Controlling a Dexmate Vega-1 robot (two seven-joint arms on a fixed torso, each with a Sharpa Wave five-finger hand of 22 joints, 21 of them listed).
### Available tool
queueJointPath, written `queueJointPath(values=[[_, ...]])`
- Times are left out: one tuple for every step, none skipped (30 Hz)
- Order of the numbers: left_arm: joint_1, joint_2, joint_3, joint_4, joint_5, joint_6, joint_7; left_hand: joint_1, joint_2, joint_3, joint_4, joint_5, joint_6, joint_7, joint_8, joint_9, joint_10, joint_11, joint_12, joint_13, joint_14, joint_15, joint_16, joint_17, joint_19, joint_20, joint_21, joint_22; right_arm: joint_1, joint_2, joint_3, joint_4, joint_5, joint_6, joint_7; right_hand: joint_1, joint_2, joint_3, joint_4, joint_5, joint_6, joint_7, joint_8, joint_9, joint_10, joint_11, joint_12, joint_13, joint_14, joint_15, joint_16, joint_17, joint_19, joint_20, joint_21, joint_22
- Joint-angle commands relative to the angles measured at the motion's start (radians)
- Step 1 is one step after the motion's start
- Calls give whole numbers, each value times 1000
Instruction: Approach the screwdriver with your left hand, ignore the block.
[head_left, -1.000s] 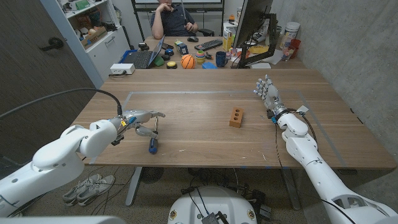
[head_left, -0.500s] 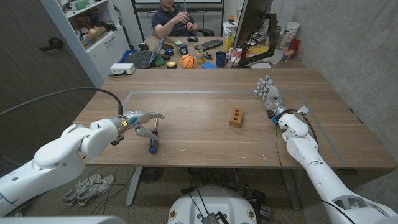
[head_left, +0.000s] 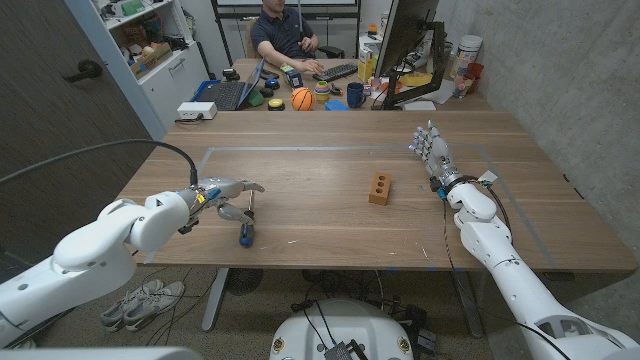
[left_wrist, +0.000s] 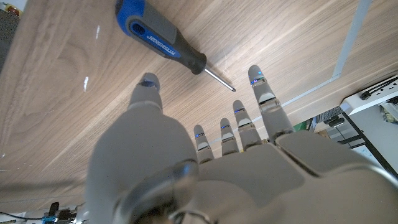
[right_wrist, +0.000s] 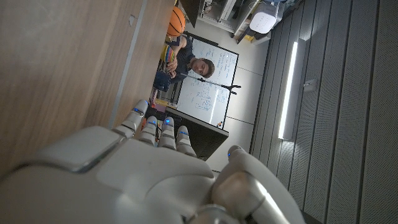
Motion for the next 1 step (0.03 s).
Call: queueJointPath(values=[[4, 6, -7, 4, -6, -5, 7, 12, 5, 1, 4, -3, 11, -2, 4, 2, 4, 5, 0, 2, 8, -5, 2, 5, 9, -1, 1, 1, -6, -1, -3, -8, -5, -3, -8, -7, 10, -7, 0, 4, -3, 9, 2, 3, 1, 2, 3, 3, 2, 8, 4, 6, -8, 2, -2, 4]])
